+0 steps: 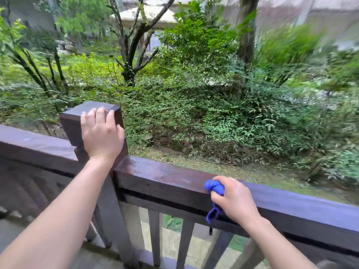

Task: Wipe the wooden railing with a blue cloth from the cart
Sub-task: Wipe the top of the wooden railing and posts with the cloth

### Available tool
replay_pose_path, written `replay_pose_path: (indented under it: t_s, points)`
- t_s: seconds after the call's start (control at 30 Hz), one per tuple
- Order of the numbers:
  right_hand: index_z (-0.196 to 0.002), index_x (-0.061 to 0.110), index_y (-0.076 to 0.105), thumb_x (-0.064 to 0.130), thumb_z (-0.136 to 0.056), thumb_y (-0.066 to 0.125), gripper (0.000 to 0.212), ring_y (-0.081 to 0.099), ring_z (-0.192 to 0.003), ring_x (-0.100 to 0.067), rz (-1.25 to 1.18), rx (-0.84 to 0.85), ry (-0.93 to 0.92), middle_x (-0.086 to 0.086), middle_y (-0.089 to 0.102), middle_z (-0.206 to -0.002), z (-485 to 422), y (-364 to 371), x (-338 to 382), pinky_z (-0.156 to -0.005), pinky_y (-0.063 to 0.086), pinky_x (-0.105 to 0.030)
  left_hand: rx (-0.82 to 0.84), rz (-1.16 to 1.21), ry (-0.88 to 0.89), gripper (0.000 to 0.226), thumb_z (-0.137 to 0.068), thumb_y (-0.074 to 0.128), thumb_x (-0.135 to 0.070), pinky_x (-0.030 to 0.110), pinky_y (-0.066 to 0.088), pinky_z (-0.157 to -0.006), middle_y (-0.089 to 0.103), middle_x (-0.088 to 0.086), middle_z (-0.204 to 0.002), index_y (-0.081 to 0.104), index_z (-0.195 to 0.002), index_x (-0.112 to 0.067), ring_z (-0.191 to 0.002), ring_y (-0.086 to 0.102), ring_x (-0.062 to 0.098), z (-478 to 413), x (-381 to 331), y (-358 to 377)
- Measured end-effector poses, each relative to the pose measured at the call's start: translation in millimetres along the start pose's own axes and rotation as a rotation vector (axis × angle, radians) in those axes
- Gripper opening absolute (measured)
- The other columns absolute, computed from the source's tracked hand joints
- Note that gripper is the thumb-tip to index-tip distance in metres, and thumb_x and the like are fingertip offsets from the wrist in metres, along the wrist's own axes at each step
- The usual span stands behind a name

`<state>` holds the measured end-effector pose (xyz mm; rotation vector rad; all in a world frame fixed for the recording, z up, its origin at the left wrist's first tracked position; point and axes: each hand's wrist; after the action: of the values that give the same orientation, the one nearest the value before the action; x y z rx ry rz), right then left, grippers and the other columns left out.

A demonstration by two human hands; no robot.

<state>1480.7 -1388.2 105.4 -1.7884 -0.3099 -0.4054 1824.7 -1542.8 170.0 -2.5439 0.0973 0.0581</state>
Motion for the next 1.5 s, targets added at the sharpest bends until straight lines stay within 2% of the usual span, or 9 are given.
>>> replay_pose_path:
  t_s: [0.13, 0.2, 0.3, 0.43, 0.77, 0.97, 1.3, 1.5]
  points:
    - [-0.103, 0.037, 0.061, 0.034, -0.071, 0.062, 0.033, 0.058, -0.088, -0.019, -0.029, -0.051, 0.057, 0.008, 0.063, -0.093, 6.4, -13.5, -5.1, -0.067, 0.032, -0.027, 0.07, 0.122, 0.148, 0.042, -0.085, 0.055, -0.02, 0.057, 0.024, -0.118, 0.059, 0.021, -0.132, 0.064, -0.123, -0.008, -0.126, 0.05, 0.04, 32.3, -52.0, -23.5]
    - [-0.105, 0.037, 0.06, 0.035, -0.071, 0.061, 0.034, 0.058, -0.089, -0.02, -0.034, -0.072, 0.082, 0.008, 0.062, -0.091, 12.9, -18.1, -9.5, -0.067, 0.033, -0.028, 0.21, 0.216, 0.185, 0.045, -0.086, 0.054, -0.024, 0.057, 0.028, -0.117, 0.06, 0.02, -0.133, 0.064, -0.127, -0.008, -0.127, 0.052, 0.038, 51.1, -83.4, -33.7]
    - [-0.107, 0.038, 0.059, 0.036, -0.072, 0.06, 0.036, 0.059, -0.09, -0.021, -0.04, -0.121, 0.112, 0.007, 0.064, -0.096, 25.3, -27.8, -18.6, -0.069, 0.039, -0.03, 0.501, 0.31, 0.209, 0.053, -0.094, 0.05, -0.037, 0.051, 0.023, -0.121, 0.049, 0.014, -0.148, 0.051, -0.143, -0.016, -0.139, 0.042, 0.03, 73.6, -127.7, -46.4]
    - [-0.11, 0.038, 0.059, 0.037, -0.072, 0.06, 0.039, 0.059, -0.094, -0.019, -0.041, -0.193, 0.155, 0.009, 0.065, -0.101, 46.2, -48.4, -37.3, -0.076, 0.046, -0.033, 0.641, 0.415, 0.266, 0.06, -0.097, 0.044, -0.048, 0.045, 0.015, -0.124, 0.034, 0.006, -0.159, 0.034, -0.153, -0.027, -0.148, 0.026, 0.021, 94.0, -177.8, -60.4]
    - [-0.113, 0.038, 0.058, 0.039, -0.071, 0.063, 0.042, 0.06, -0.094, -0.021, 0.069, -0.33, 0.364, 0.005, 0.065, -0.103, 143.0, -119.5, -126.2, -0.072, 0.039, -0.029, 0.736, 0.568, 0.515, 0.063, -0.096, 0.04, -0.052, 0.045, 0.019, -0.122, 0.03, 0.004, -0.16, 0.03, -0.153, -0.029, -0.149, 0.022, 0.022, 148.7, -318.3, -115.8]
    - [-0.113, 0.037, 0.058, 0.037, -0.071, 0.063, 0.042, 0.061, -0.095, -0.02, 0.114, -0.361, 0.513, 0.006, 0.065, -0.102, 222.7, -171.5, -194.0, -0.073, 0.042, -0.028, 0.756, 0.6, 0.654, 0.064, -0.095, 0.039, -0.053, 0.046, 0.022, -0.12, 0.029, 0.009, -0.16, 0.03, -0.153, -0.027, -0.149, 0.021, 0.025, 191.8, -414.2, -157.6]
    - [-0.113, 0.034, 0.058, 0.039, -0.07, 0.058, 0.044, 0.059, -0.095, -0.02, 0.275, -0.414, 0.617, 0.006, 0.064, -0.102, 357.3, -250.2, -293.2, -0.074, 0.047, -0.03, 0.785, 0.733, 0.78, 0.062, -0.095, 0.041, -0.052, 0.046, 0.028, -0.118, 0.032, 0.007, -0.159, 0.031, -0.152, -0.029, -0.148, 0.024, 0.026, 273.5, -566.5, -248.1]
    - [-0.113, 0.034, 0.058, 0.039, -0.069, 0.057, 0.044, 0.059, -0.099, -0.022, 0.274, -0.435, 0.759, 0.005, 0.065, -0.104, 428.6, -281.8, -337.5, -0.078, 0.049, -0.034, 0.797, 0.792, 0.913, 0.062, -0.095, 0.041, -0.052, 0.044, 0.03, -0.117, 0.033, 0.005, -0.157, 0.03, -0.152, -0.028, -0.147, 0.025, 0.024, 318.8, -636.8, -293.0]
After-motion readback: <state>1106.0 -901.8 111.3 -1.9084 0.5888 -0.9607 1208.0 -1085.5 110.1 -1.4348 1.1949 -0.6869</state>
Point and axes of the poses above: each hand's wrist, its own z-axis away from the middle knuckle, its own y-axis out of the palm, x = y × z
